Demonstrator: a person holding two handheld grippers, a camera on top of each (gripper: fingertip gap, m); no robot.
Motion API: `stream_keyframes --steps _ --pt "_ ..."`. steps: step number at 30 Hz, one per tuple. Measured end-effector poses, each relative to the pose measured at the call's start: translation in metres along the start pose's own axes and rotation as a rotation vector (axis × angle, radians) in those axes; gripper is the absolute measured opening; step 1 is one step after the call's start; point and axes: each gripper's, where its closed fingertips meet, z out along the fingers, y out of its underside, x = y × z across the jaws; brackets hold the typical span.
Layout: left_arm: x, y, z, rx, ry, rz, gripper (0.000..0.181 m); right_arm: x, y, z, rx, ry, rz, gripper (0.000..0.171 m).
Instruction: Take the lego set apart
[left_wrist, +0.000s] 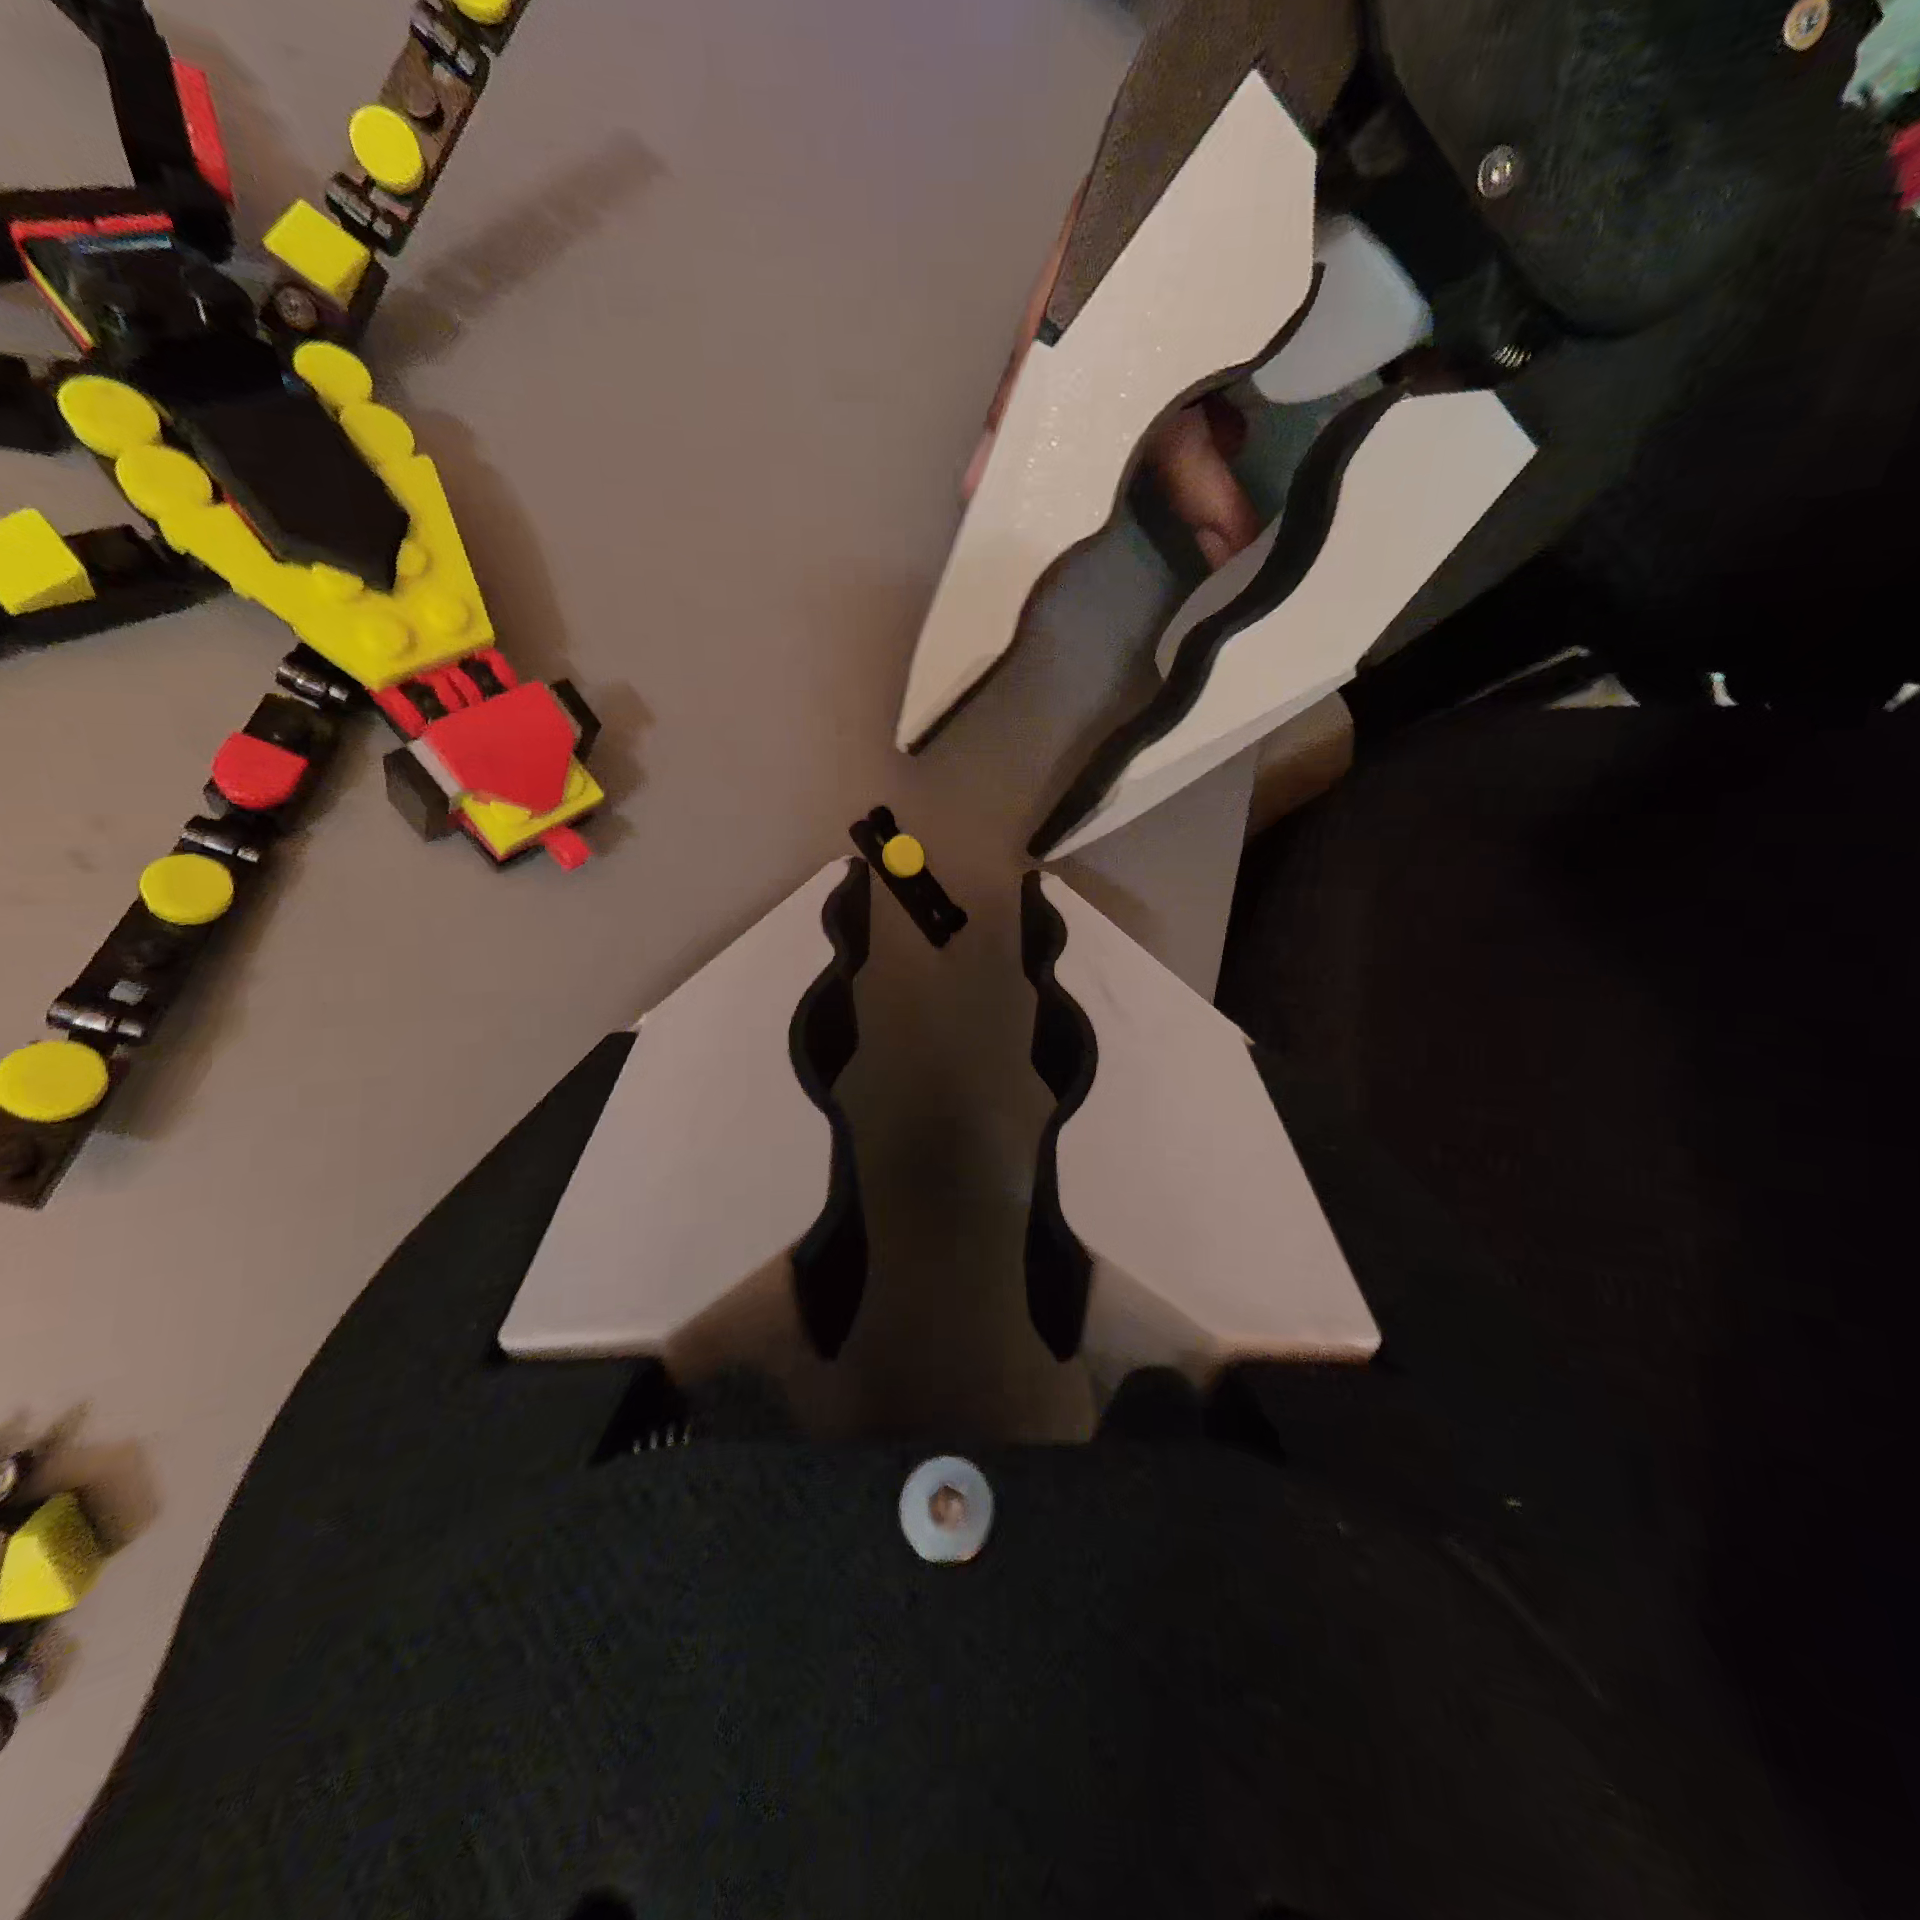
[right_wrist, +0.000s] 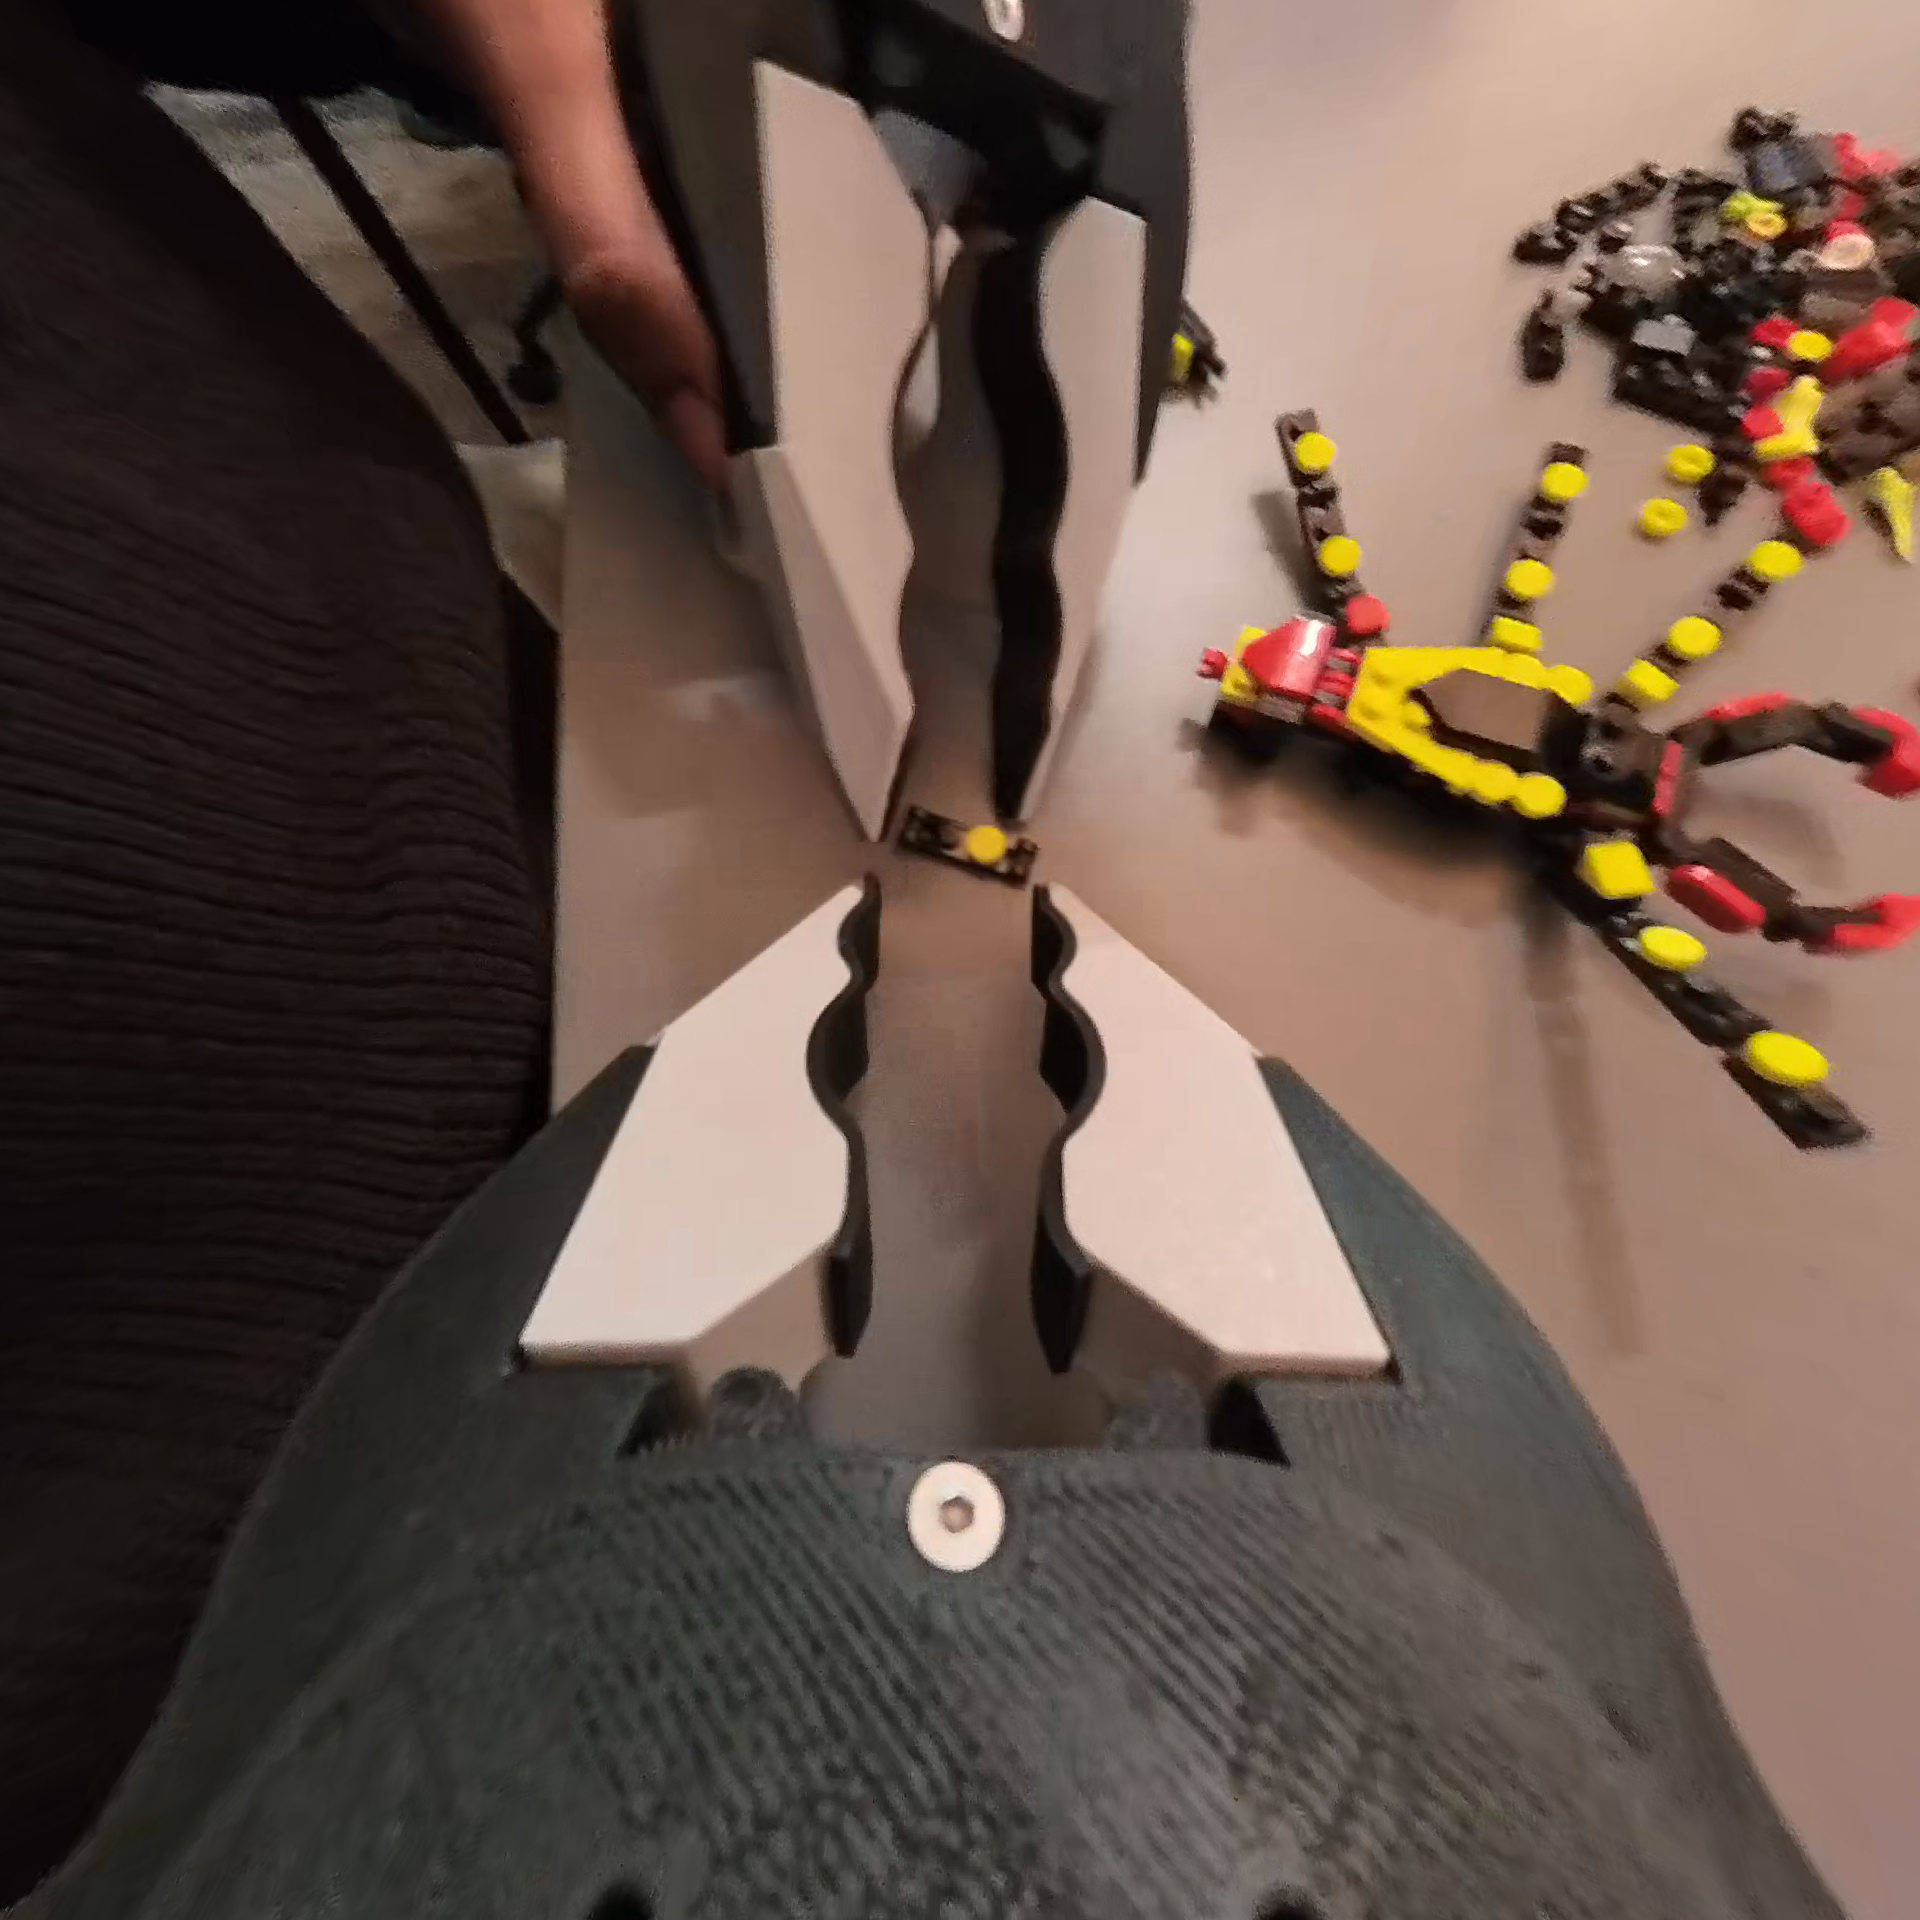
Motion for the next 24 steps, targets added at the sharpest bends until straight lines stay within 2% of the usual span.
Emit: stream_keyframes --steps 3,5,7,14,19,24 --pt "0.002 0.002 0.006 -0.023 -0.023 0.007 0.017 0.004 0.002 0.002 -0.008 0.029 -0.029 0.030" --pt "0.005 0.007 0.006 -0.048 -0.017 0.033 0.010 -0.002 -0.002 0.008 -0.001 0.019 -0.064 0.038" --pt "0.005 0.008 0.005 -0.059 -0.011 0.049 0.010 -0.008 0.002 0.014 -0.040 0.003 -0.113 0.038" --pt "0.001 0.008 -0.003 -0.052 -0.030 0.092 0.016 -0.019 0.009 0.008 -0.062 -0.077 -0.081 0.019" --pt "0.011 0.011 -0.002 -0.066 0.015 0.117 0.023 -0.015 0.010 -0.003 -0.034 -0.100 0.003 0.018" --pt "0.010 0.014 0.002 -0.085 -0.008 0.163 0.019 -0.011 -0.009 -0.002 0.042 -0.060 -0.022 0.019"
